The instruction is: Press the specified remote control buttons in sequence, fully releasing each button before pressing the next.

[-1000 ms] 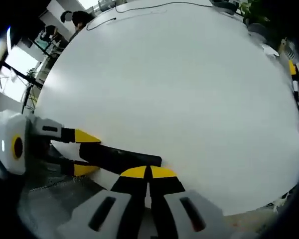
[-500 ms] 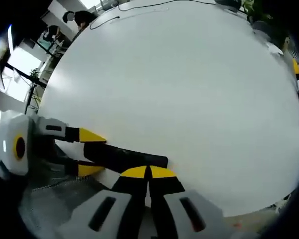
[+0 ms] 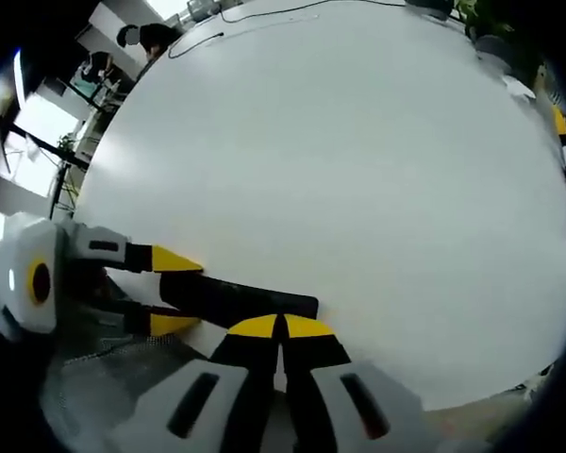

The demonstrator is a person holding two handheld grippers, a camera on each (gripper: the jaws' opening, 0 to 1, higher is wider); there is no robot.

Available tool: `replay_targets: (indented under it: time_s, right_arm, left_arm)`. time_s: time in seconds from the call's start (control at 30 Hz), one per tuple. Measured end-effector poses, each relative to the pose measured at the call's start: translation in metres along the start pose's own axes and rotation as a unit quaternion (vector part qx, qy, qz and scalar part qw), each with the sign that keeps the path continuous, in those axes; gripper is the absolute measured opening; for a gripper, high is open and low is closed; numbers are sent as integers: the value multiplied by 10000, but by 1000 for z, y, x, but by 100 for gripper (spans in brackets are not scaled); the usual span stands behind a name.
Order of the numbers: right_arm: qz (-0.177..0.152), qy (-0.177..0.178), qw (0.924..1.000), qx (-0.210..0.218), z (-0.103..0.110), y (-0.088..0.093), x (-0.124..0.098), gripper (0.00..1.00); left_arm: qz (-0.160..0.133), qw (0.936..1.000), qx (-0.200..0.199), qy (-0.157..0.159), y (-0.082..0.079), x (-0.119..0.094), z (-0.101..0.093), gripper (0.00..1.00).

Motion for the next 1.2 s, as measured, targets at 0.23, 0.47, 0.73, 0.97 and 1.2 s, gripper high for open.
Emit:
replay_targets:
  time_s: [0.23, 0.47, 0.73, 0.97, 1.2]
  right_arm:
    - [63, 66, 9999, -50, 1, 0, -2, 0]
    - [18, -247, 9993, 264, 2, -1, -3, 0]
    - [-13, -502, 9977, 459, 4, -2, 2, 0]
    - [33, -522, 9974, 486, 5, -1, 4, 0]
    - [38, -479, 9981, 394, 6, -1, 5, 0]
  left_arm:
    - [-16, 10000, -12, -1, 0, 0, 0, 25]
    - [-30, 10000, -23, -4, 0, 0, 0, 25]
    - [-14, 10000, -10, 1, 0, 0, 0, 25]
    - [-11, 10000, -3, 3, 0, 0, 0, 25]
    - [-4, 10000, -4, 3, 1, 0, 0, 25]
Point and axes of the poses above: the point that each gripper's makers call its tool centre point, and the gripper's own axes: x roughly forward along the fingers, z roughly to its left, y roughly out of its underside, the point moved 6 cm from there along -x, roughly backward along the fingers, and after that the axes turned 2 degrees about x, right-handed, at the moved point
